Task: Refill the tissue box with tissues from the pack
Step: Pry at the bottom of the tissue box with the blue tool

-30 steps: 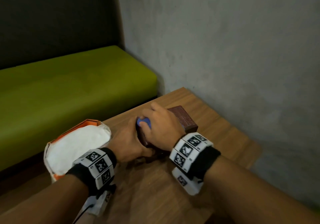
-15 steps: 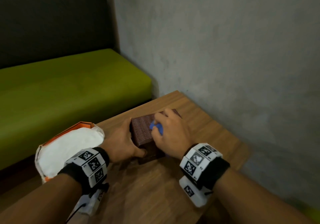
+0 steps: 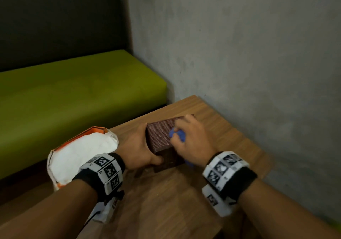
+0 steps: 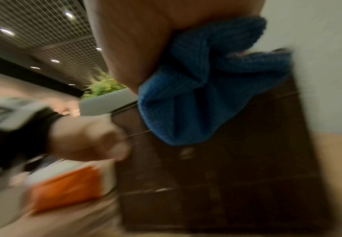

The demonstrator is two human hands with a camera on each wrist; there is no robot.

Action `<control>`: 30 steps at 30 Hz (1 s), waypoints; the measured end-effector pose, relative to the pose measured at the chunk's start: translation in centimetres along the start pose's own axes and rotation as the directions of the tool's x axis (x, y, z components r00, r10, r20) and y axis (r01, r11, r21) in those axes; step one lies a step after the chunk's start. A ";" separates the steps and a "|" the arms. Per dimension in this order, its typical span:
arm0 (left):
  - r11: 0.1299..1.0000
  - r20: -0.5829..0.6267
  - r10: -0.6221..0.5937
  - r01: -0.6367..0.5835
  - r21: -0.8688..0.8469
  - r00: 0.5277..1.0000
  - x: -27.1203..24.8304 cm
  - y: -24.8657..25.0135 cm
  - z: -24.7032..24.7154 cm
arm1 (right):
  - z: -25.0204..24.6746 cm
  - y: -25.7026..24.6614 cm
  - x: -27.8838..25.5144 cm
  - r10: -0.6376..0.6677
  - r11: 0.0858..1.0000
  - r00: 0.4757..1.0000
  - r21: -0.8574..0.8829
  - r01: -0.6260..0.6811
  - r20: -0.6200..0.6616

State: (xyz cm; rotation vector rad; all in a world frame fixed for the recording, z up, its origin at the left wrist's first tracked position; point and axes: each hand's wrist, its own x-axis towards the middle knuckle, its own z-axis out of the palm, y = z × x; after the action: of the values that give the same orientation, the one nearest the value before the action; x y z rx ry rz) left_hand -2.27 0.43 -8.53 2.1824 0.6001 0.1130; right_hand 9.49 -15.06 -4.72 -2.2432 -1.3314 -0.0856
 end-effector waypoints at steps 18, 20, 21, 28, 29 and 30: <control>1.000 0.005 -0.012 0.012 0.016 1.000 0.2 0.5 0.4 | -1.5 2.7 0.6 0.324 0.923 0.931 -0.161 -0.350 -0.170; 1.000 0.003 -0.025 0.025 0.014 1.000 0.0 0.4 0.6 | -0.5 0.4 1.2 0.286 0.941 0.949 -0.145 -0.304 -0.133; 1.000 0.002 -0.023 0.023 0.016 1.000 0.0 0.3 0.5 | 0.2 -0.9 1.2 0.207 0.966 0.974 -0.135 -0.218 -0.093; 0.999 0.082 0.001 0.003 -0.048 0.997 -0.4 0.0 1.1 | 0.9 -1.9 0.9 -0.001 1.000 1.000 -0.010 0.001 0.018; 0.998 0.096 0.001 0.004 -0.059 0.995 -0.4 -0.2 1.6 | 0.8 -1.8 0.8 -0.005 1.000 1.000 0.001 0.005 0.007; 0.998 0.101 -0.009 0.015 -0.061 0.995 -0.3 -0.4 1.9 | 0.8 -1.9 0.8 -0.005 1.000 1.000 0.016 0.005 -0.004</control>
State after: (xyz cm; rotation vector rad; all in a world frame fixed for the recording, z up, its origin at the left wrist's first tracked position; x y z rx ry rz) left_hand -2.18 -0.86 -9.96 2.1107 0.5455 0.0153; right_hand 8.19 -13.32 -4.41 -2.2248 -1.3312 -0.0810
